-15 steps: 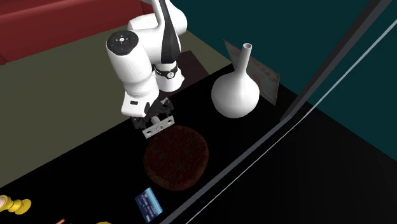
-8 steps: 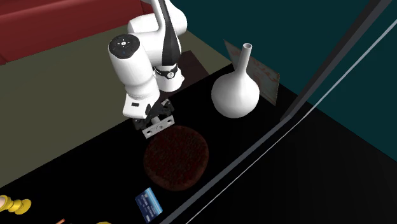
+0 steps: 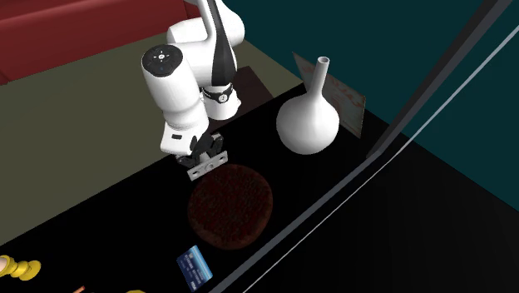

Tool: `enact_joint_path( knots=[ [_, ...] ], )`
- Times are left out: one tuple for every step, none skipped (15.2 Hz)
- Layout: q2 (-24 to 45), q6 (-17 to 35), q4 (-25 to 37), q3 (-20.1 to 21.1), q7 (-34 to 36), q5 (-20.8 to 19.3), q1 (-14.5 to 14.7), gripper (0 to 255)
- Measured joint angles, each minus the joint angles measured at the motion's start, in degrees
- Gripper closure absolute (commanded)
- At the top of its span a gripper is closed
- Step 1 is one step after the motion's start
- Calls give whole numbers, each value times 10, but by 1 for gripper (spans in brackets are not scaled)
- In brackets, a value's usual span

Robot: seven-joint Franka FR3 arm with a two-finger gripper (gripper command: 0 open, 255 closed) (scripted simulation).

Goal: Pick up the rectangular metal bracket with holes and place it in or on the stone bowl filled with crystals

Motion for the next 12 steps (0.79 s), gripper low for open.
enact_joint_path(
  knots=[
    [0, 0, 0, 0, 0, 0, 0, 255],
    [0, 0, 0, 0, 0, 0, 0, 255],
    [0, 0, 0, 0, 0, 0, 0, 255],
    [0, 0, 0, 0, 0, 0, 0, 255],
    [-5, -5, 0, 1, 1, -1, -1, 255],
    [-10, -12, 2, 3, 2, -2, -2, 255],
    [-18, -23, 5, 5, 4, -3, -3, 255],
    [-24, -31, 7, 7, 5, -4, -4, 255],
    [-30, -41, 11, 9, 6, -4, -4, 255],
    [-37, -50, 14, 11, 7, -5, -5, 255],
    [-46, -63, 17, 14, 8, -6, -7, 255],
    [-55, -75, 21, 17, 10, -7, -8, 255]
  ],
)
